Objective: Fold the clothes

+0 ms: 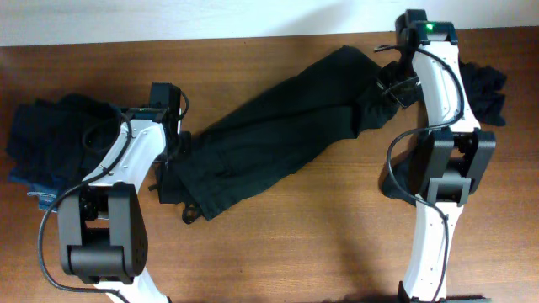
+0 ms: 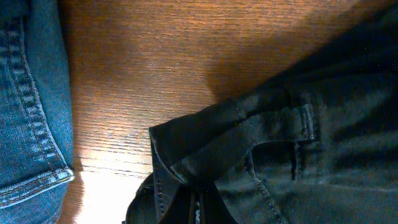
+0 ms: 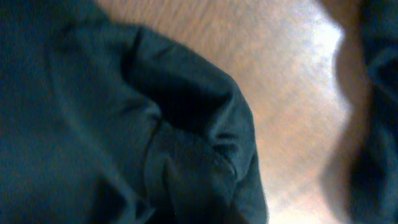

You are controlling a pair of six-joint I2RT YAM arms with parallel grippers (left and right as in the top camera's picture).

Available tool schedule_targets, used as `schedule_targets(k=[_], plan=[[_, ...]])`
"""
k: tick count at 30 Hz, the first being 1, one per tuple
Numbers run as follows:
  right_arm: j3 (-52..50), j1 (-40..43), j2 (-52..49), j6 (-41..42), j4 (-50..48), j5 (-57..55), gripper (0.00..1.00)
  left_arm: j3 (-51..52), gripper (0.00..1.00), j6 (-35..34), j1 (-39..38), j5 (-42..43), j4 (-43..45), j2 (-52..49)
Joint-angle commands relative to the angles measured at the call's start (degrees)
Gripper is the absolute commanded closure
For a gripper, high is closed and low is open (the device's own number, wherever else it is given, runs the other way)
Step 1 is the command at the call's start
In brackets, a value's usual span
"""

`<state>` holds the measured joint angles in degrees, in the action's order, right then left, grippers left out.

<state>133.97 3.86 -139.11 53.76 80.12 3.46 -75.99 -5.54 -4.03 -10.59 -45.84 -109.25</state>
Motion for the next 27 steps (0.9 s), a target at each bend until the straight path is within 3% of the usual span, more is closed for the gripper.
schedule_targets(k=[1, 8, 9, 11, 13, 20, 27], plan=[[0.98, 0.15, -2.62, 7.91, -4.52, 5.51, 0.96, -0.66, 1.0, 0.92, 0.44, -1.25, -0.13, 2.14], [1.16, 0.79, -2.47, 7.98, -17.11, 11.47, 0.96, -0.66, 1.0, 0.92, 0.46, -1.25, -0.24, 2.14], [1.16, 1.11, -2.49, 7.61, -19.32, 13.81, 0.9, -0.66, 1.0, 0.94, 0.46, -1.25, -0.22, 2.14], [1.16, 1.49, -2.49, 7.3, -22.6, 17.9, 0.54, -0.66, 1.0, 0.92, 0.46, -1.25, -0.24, 2.14], [1.16, 2.01, -2.4, 6.03, -24.13, 20.55, 0.39, -0.66, 1.0, 0.92, 0.44, -1.25, -0.22, 2.14], [1.16, 5.77, -0.85, -8.39, -24.41, 25.86, 0.44, -0.66, 1.0, 0.94, 0.44, -1.25, -0.5, 2.14], [1.36, 6.23, 1.16, -23.78, -12.46, 21.09, 0.42, -0.66, 1.0, 0.94, 0.44, -1.25, -0.5, 2.14]])
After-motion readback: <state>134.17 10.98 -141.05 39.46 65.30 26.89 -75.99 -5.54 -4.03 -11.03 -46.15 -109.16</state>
